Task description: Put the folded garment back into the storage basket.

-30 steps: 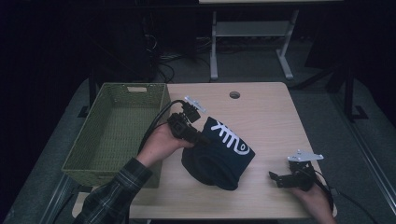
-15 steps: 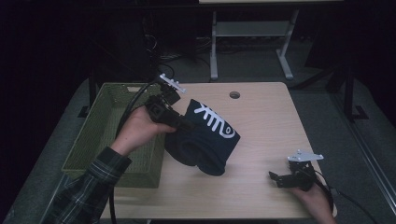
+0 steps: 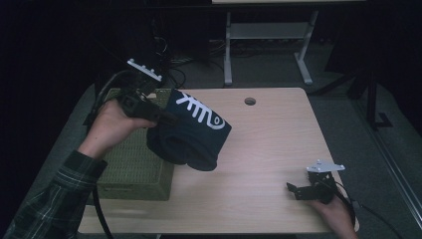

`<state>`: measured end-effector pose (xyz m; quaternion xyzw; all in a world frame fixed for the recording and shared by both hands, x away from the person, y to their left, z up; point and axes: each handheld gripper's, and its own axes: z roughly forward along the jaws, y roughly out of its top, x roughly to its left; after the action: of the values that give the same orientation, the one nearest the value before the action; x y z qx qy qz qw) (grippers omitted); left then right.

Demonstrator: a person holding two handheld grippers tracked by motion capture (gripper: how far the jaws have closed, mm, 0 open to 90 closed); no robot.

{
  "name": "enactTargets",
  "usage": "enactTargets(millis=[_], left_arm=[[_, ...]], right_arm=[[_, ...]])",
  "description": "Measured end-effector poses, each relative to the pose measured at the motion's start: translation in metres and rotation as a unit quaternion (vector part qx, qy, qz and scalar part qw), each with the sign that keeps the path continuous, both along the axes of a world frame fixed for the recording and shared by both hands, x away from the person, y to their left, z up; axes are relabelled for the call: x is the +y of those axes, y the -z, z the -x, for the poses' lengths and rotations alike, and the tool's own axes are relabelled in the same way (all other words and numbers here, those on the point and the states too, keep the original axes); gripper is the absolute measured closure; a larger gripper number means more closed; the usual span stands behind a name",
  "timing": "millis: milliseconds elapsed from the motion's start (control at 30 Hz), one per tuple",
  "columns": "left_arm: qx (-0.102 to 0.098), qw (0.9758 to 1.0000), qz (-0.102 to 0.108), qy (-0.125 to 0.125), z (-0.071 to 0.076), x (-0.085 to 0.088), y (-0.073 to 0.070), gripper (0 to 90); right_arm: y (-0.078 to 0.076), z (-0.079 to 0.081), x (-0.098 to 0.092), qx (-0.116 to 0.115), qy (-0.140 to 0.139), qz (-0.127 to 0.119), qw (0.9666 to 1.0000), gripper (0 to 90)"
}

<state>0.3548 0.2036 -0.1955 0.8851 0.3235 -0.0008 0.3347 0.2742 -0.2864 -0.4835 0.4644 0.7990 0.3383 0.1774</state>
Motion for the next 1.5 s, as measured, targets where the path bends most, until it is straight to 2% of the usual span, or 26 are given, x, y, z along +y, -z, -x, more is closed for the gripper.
enactTargets(millis=[33,133,300,333,400,533,567,633,667,900,933,1033,1167,1333,1433,1500], left_arm=[[0.000,1.0000,0.000,0.000,0.000,0.000,0.000,70.6],[-0.003,0.9999,0.007,-0.015,0.001,0.014,-0.005,70.6],[-0.009,0.9988,0.018,-0.044,0.004,0.043,-0.012,70.6],[-0.009,0.9988,0.018,-0.044,0.004,0.043,-0.012,70.6],[-0.010,0.9980,0.022,-0.059,0.005,0.056,-0.013,70.6],[-0.011,0.9969,0.024,-0.074,0.005,0.069,-0.013,70.6],[-0.012,0.9962,0.027,-0.081,0.005,0.077,-0.012,70.7],[-0.011,0.9959,0.027,-0.085,0.005,0.081,-0.011,70.7],[-0.011,0.9951,0.029,-0.094,0.005,0.088,-0.010,70.7],[-0.009,0.9922,0.034,-0.119,0.005,0.110,-0.003,70.7],[-0.010,0.9910,0.040,-0.127,0.006,0.119,-0.003,70.7],[-0.013,0.9893,0.048,-0.137,0.009,0.130,-0.005,70.7],[-0.009,0.9884,0.045,-0.145,0.012,0.139,-0.001,70.8],[-0.003,0.9877,0.051,-0.148,0.015,0.145,0.006,70.7],[0.003,0.9879,0.054,-0.145,0.017,0.146,0.013,70.7],[0.012,0.9876,0.054,-0.147,0.017,0.149,0.023,70.7]], right_arm=[[0.000,0.000,0.000,0.000,0.000,0.000,1.0000,2.7],[0.000,0.000,0.000,0.000,0.001,0.000,1.0000,2.7],[0.000,0.000,0.000,0.000,0.001,0.000,1.0000,2.7],[0.000,0.000,0.000,0.000,0.001,0.000,1.0000,2.7],[0.000,0.000,0.000,0.000,0.001,0.000,1.0000,2.7],[0.000,0.000,0.000,0.000,0.001,0.000,1.0000,2.7],[0.000,0.000,0.000,0.000,0.001,0.000,1.0000,2.7],[0.000,0.000,0.000,0.000,0.002,0.000,1.0000,2.7],[0.000,0.000,0.000,0.000,0.001,0.000,1.0000,2.7],[0.000,0.000,0.000,-0.001,0.003,0.000,1.0000,2.8],[0.000,0.000,0.000,-0.001,0.003,0.000,1.0000,2.8],[0.000,0.000,0.000,0.000,0.004,0.000,1.0000,2.8],[0.000,0.000,0.000,0.000,0.005,0.001,1.0000,2.9],[0.000,0.000,0.000,0.001,0.006,0.000,1.0000,2.9],[0.000,0.000,0.000,0.001,0.007,0.000,1.0000,2.9],[0.000,0.000,0.000,0.001,0.008,0.000,1.0000,2.9]])
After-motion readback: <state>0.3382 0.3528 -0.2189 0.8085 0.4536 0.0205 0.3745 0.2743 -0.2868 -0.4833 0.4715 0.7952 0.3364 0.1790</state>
